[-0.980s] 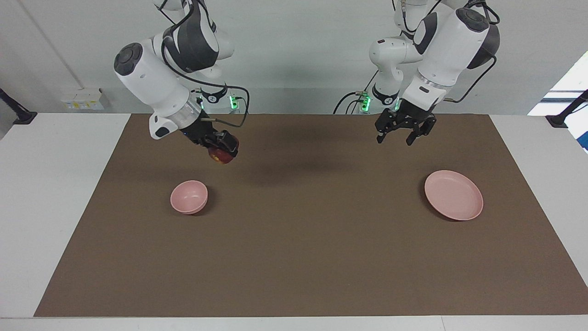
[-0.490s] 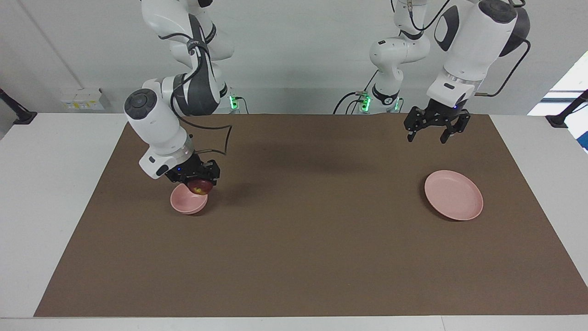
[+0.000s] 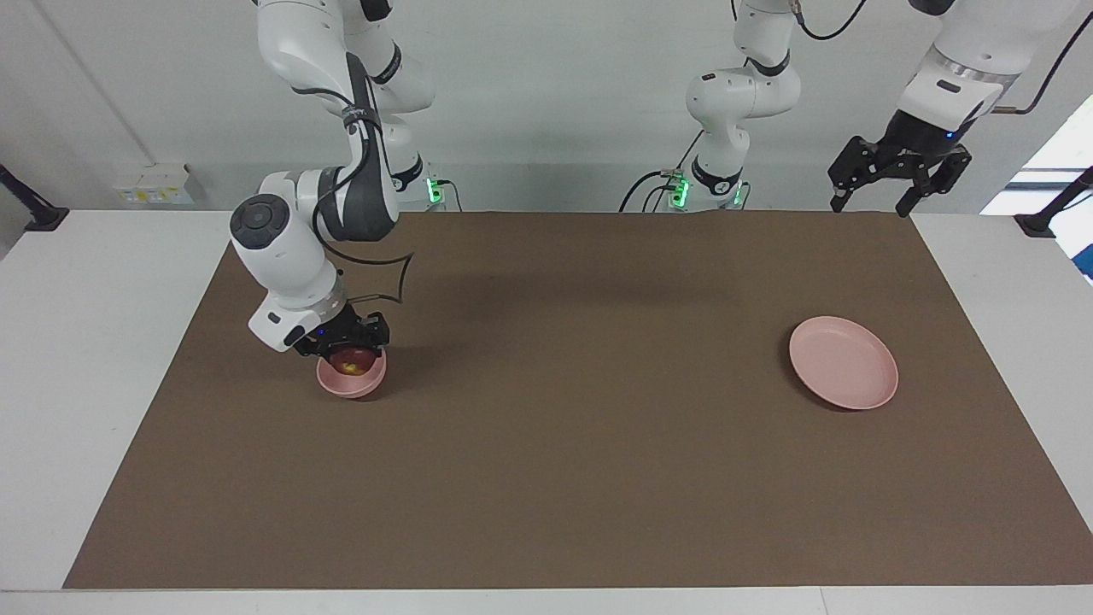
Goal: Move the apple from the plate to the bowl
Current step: 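Carry the apple with the right gripper while the left gripper withdraws, then lower the held apple into the small pink bowl with the right gripper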
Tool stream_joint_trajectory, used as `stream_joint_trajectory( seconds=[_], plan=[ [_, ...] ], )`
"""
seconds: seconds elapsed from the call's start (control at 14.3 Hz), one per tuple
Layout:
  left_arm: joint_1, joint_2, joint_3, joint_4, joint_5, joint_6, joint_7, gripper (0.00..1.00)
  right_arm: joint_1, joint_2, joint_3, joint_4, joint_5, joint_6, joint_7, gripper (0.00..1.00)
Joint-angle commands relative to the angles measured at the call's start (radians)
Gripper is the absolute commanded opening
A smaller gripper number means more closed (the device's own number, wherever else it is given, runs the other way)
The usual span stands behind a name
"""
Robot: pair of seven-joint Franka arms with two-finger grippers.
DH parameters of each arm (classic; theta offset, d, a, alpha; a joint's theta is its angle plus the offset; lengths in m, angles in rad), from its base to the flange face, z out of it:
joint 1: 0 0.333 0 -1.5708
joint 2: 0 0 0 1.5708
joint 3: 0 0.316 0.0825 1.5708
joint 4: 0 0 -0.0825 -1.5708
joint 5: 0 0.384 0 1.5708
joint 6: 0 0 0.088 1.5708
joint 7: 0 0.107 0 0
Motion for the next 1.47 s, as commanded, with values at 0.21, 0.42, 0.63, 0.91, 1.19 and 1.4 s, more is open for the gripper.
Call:
stream_joint_trajectory(
  seconds=[0.21,0.42,0.63,0.91,1.19,1.4],
  plan=[
    [-0.118,0.022,0.091,0.082,0.052,-0.11,0.03,1.0,-0.011,0.021,0.011,-0.025,-0.022,0.067,-0.017,0.0],
    [-0.115,-0.006,0.088,0.053,0.05,-0.119,0.022,1.0,-0.012,0.023,0.011,-0.025,-0.022,0.074,-0.019,0.0],
    [-0.108,-0.008,0.088,0.052,0.05,-0.133,0.018,1.0,-0.014,0.026,0.011,-0.025,-0.022,0.075,-0.02,0.0],
    [-0.101,-0.015,0.091,0.036,0.05,-0.125,0.009,1.0,-0.015,0.032,0.011,-0.025,-0.022,0.078,-0.02,0.0],
    [-0.099,-0.023,0.091,0.023,0.052,-0.124,0.012,1.0,-0.02,0.039,0.011,-0.024,-0.022,0.08,-0.02,0.0],
    [-0.099,-0.034,0.091,0.007,0.053,-0.119,0.012,1.0,-0.02,0.047,0.011,-0.024,-0.022,0.084,-0.02,0.0]
  ],
)
